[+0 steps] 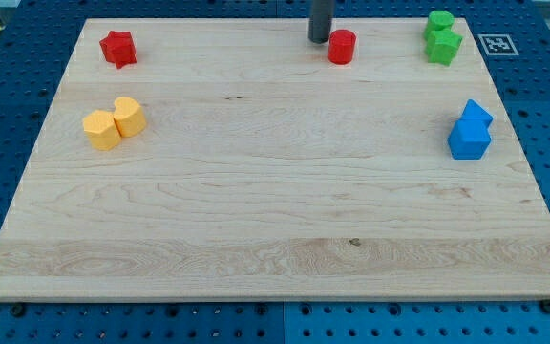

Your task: Slide the red circle to the bottom of the green star

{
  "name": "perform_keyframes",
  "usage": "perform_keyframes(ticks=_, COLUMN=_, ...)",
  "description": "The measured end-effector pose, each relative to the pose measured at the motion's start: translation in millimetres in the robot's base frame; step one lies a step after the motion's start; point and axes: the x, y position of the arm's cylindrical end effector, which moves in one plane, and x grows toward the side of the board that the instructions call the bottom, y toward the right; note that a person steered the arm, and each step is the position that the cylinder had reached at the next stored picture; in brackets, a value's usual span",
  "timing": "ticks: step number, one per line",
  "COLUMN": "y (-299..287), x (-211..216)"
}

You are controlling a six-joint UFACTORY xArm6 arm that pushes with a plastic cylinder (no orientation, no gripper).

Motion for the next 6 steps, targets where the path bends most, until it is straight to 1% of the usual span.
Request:
perform_keyframes(ticks=1, y=2, x=15)
perform_keyframes(ticks=2, y=44, x=29)
perform_keyframes(ticks=3, y=54, x=39)
perform_keyframes(ticks=4, y=89, x=48)
perform_keyframes(ticks=6, y=116, x=60)
